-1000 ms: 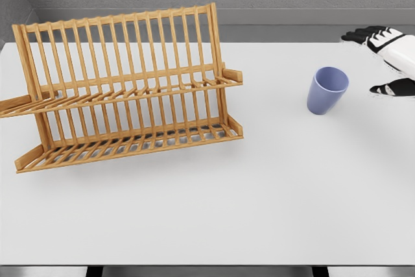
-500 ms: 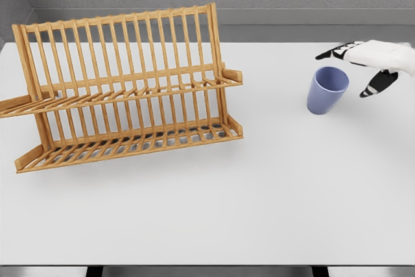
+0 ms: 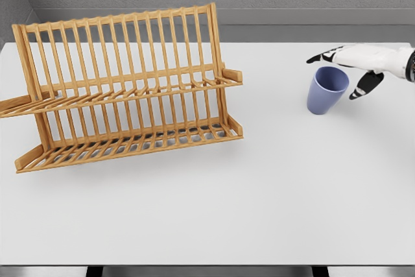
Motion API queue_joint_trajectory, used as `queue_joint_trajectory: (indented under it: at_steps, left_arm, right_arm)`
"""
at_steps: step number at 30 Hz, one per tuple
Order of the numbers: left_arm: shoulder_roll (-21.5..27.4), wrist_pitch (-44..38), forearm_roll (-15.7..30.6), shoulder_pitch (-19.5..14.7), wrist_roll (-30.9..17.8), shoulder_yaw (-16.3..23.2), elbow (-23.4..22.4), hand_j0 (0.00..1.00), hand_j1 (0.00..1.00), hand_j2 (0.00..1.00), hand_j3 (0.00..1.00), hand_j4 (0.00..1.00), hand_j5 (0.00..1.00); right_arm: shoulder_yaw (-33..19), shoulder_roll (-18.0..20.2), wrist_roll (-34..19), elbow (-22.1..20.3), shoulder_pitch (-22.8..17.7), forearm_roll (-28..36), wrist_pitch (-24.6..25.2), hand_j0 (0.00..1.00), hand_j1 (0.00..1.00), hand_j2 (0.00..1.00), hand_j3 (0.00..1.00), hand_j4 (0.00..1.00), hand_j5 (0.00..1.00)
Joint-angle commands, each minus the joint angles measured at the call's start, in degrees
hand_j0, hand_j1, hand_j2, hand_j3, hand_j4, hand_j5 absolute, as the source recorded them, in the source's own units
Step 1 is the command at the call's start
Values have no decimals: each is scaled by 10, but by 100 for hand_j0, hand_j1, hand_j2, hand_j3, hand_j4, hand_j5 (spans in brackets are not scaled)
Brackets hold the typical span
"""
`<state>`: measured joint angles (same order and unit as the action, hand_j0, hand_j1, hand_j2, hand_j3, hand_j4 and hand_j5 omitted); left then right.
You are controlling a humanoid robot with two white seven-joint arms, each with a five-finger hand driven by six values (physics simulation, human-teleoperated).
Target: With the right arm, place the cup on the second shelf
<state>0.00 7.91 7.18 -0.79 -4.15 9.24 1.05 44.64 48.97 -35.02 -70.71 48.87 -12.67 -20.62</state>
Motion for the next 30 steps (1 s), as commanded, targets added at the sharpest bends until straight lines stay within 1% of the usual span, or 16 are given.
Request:
queue_joint_trajectory:
  at_steps: [1,4,11,13,18,19,20,21,23,24,28,30]
  left_arm:
    - [0,0,0,0,0,0,0,100,100,100,100,100,100]
    - [0,0,0,0,0,0,0,100,100,100,100,100,100]
    - [0,0,-1,0,0,0,0,100,100,100,100,100,100]
    - [0,0,0,0,0,0,0,100,100,100,100,100,100]
    - [0,0,0,0,0,0,0,100,100,100,100,100,100]
    - [0,0,0,0,-1,0,0,100,100,100,100,100,100]
    - [0,0,0,0,0,0,0,100,100,100,100,100,100]
    - [0,0,0,0,0,0,0,100,100,100,100,100,100]
    - [0,0,0,0,0,0,0,100,100,100,100,100,100]
    - [0,0,0,0,-1,0,0,100,100,100,100,100,100]
    - [0,0,0,0,0,0,0,100,100,100,100,100,100]
    - [0,0,0,0,0,0,0,100,100,100,100,100,100]
  right_arm:
    - [3,-8,0,12,1,2,1,100,100,100,100,100,100]
    - [22,-11,0,28,4,2,1,100,100,100,100,100,100]
    - [23,-11,0,28,8,2,1,100,100,100,100,100,100]
    - [23,-19,0,28,14,2,1,100,100,100,100,100,100]
    - [24,-19,0,29,15,2,1,99,99,99,99,99,99]
    - [25,-19,0,28,15,2,1,91,91,91,91,91,91]
    - [30,-19,0,28,15,2,1,89,89,89,89,89,89]
    - [33,-19,0,28,15,2,0,79,79,79,79,79,79]
    - [33,-19,0,28,15,2,0,78,78,78,78,78,78]
    - [34,-19,0,28,15,2,0,73,73,73,73,73,73]
    - [37,-18,0,27,15,1,-1,63,63,63,63,63,63]
    - [37,-18,0,27,16,1,-1,63,63,63,63,63,63]
